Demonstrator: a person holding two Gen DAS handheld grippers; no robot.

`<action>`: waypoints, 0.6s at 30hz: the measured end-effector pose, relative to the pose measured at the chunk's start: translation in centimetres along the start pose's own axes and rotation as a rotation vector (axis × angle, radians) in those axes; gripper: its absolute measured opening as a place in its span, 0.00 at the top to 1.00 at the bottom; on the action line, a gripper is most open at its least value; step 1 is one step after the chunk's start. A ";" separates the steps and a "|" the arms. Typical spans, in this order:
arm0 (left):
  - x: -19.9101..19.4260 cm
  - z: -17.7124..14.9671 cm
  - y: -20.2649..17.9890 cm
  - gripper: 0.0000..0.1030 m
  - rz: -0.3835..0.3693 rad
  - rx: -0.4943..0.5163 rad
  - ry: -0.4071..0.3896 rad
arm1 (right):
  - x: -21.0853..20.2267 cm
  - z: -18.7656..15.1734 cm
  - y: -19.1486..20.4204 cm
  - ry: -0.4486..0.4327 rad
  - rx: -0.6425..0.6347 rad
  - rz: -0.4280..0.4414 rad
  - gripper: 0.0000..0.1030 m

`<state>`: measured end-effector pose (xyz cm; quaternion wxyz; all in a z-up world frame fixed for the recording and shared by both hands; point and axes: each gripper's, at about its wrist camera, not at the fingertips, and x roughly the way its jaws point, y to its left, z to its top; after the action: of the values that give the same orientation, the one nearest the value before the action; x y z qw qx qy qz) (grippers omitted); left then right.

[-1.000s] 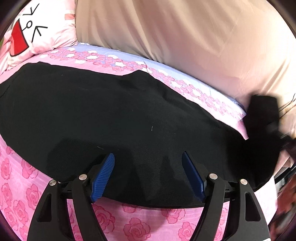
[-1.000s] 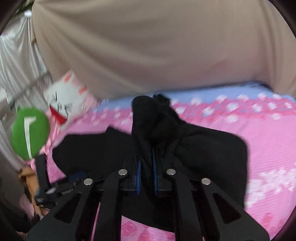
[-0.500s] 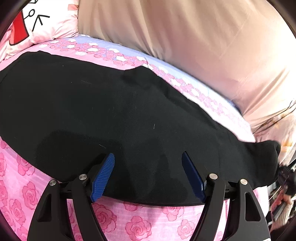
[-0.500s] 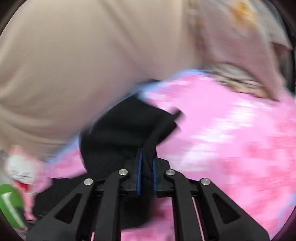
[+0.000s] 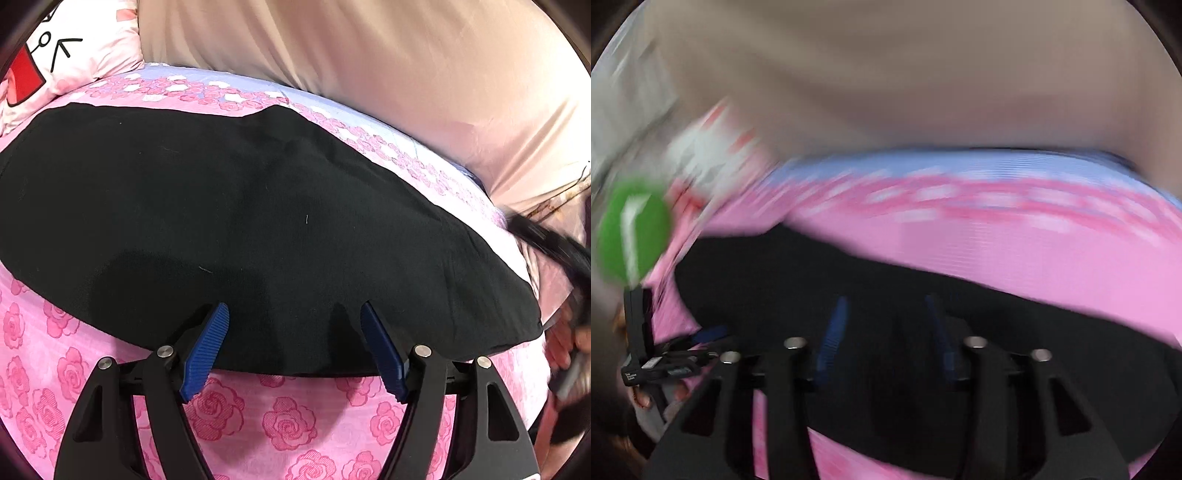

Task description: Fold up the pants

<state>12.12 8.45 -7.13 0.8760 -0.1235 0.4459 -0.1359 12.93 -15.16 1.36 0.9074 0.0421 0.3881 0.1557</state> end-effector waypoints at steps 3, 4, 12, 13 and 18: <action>-0.3 -0.1 0.7 0.32 -0.047 -0.023 -0.013 | 7.0 3.1 4.5 0.102 -0.097 0.064 0.88; -0.4 -0.1 0.9 0.32 -0.064 -0.034 -0.017 | 9.2 3.6 5.1 0.135 -0.106 0.074 0.88; -0.4 0.0 0.8 0.32 -0.075 -0.032 -0.026 | 13.9 6.6 4.4 0.093 -0.029 0.059 0.98; -0.3 0.0 0.6 0.32 -0.067 -0.027 -0.027 | 13.7 6.1 4.6 0.097 -0.057 0.059 0.98; -0.5 -0.1 0.4 0.31 -0.054 -0.023 -0.034 | 9.6 4.1 1.7 0.072 -0.018 -0.043 0.95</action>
<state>11.84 8.95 -6.95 0.8780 -0.1477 0.4290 -0.1523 21.71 -10.32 -2.11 0.8962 0.0198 0.4201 0.1411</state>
